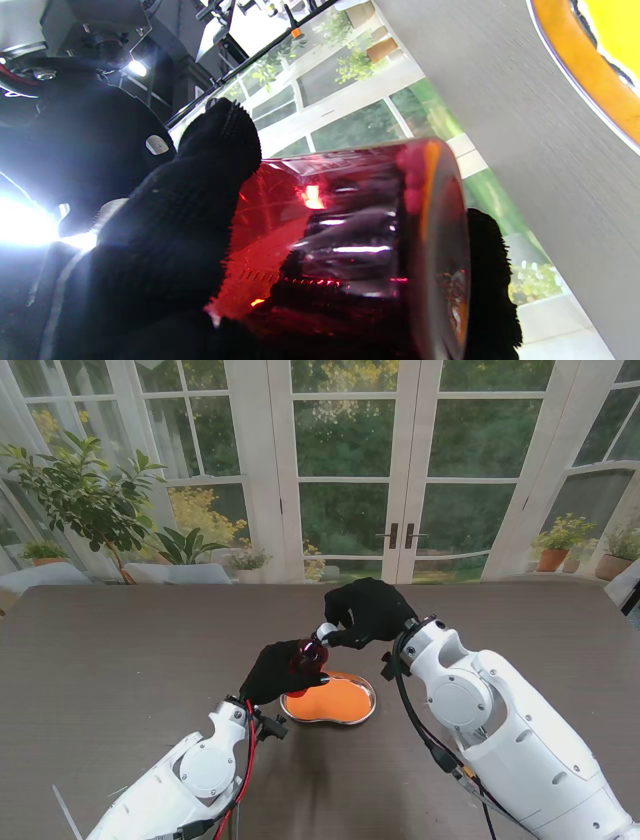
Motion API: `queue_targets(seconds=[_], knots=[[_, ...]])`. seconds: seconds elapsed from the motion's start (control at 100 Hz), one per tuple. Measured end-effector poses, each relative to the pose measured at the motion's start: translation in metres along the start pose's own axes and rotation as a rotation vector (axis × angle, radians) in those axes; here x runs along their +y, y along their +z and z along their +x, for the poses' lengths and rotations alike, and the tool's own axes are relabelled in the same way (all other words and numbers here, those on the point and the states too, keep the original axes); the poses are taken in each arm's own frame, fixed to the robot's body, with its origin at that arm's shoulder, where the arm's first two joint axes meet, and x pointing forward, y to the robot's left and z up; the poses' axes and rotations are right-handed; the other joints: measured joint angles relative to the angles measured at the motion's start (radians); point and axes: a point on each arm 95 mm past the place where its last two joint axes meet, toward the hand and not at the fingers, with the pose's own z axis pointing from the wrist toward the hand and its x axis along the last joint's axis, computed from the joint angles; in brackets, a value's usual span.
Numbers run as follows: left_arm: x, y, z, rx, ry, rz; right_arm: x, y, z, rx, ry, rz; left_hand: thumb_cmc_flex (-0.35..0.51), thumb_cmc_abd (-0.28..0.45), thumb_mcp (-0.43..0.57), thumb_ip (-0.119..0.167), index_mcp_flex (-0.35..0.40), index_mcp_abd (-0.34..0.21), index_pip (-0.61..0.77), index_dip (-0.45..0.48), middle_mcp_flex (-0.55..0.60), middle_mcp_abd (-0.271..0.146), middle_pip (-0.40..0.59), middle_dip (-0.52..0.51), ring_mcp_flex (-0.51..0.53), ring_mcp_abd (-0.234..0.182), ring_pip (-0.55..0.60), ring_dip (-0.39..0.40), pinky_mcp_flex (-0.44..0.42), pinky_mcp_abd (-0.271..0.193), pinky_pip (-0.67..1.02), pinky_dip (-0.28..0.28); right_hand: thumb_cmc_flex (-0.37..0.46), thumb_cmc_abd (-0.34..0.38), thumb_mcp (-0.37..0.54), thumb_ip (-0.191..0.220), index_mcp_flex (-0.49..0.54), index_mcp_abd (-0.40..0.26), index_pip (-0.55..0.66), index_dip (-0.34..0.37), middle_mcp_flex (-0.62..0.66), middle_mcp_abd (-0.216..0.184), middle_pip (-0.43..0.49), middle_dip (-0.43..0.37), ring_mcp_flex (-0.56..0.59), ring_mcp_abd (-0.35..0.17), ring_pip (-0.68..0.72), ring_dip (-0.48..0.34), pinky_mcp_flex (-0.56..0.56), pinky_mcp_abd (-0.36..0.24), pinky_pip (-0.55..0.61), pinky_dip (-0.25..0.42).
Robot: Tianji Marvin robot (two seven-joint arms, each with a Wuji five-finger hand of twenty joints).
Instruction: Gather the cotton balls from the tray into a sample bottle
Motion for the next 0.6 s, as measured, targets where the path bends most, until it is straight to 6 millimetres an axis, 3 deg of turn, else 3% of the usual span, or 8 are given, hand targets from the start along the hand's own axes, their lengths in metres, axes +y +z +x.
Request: queue_targets(seconds=[0.6], knots=[[0.0001,-0.0005,-0.0007,-0.002,-0.003,-0.005,-0.0033,0.0067,-0.0033,-0.001,0.003,0.018,0.0,0.0,0.0,0.0,0.0,0.0,0.0,0.0,0.0,0.0,0.0,0.0,0.0,0.0,0.0,0.0,0.0,0.0,0.0,0.0,0.008,0.0,-0.007,0.0,0.0,0.0,0.0,0.006,0.0,0.0,0.0,0.0,0.0,0.0,0.0,0.0,-0.004,0.0,0.0,0.0]])
